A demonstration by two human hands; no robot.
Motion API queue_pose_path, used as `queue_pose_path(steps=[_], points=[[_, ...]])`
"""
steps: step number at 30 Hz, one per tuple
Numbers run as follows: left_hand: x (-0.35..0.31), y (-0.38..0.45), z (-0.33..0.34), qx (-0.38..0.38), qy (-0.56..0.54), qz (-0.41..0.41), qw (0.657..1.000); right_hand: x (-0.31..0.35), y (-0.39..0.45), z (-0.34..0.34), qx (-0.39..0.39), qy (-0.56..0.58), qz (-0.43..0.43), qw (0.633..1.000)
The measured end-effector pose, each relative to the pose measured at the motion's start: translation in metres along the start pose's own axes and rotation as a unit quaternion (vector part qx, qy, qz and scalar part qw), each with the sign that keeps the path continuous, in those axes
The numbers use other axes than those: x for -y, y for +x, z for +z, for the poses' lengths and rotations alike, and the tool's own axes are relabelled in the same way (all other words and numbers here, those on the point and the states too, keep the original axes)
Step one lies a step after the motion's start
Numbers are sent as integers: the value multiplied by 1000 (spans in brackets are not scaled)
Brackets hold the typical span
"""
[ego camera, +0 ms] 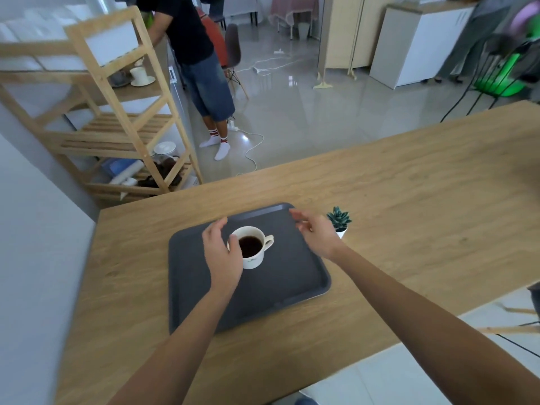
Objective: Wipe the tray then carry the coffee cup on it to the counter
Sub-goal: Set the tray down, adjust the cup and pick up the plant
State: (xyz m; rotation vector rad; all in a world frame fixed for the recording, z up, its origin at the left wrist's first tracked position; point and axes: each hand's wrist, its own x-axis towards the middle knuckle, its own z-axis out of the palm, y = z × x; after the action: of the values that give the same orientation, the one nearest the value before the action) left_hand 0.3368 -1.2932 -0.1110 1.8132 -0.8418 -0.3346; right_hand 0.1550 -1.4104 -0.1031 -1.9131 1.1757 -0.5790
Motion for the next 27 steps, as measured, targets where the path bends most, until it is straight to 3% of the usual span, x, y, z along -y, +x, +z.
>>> queue_pose_path(steps=[2,4,6,8,11,15,21,27], points=[[-23,-5,19,45,-23,62,997,-6,1,-24,-85,53,18,995],[-39,-11,45,112,-58,72,989,-22,0,-45,-178,87,57,978],[-48,-17,74,188,-77,31,979,-46,-4,-59,-266,101,111,952],[-49,-22,103,261,-73,-45,961,-70,-8,-63,-298,123,172,931],[-48,-26,143,328,-61,-159,929,-103,-13,-54,-218,163,232,934],[-53,-25,179,337,-131,-297,884,-123,-12,-46,-147,284,247,915],[-61,-15,179,333,-186,-301,874,-105,-4,-52,-97,322,230,913],[-83,38,132,278,-263,-280,880,-37,42,-54,-39,300,163,939]])
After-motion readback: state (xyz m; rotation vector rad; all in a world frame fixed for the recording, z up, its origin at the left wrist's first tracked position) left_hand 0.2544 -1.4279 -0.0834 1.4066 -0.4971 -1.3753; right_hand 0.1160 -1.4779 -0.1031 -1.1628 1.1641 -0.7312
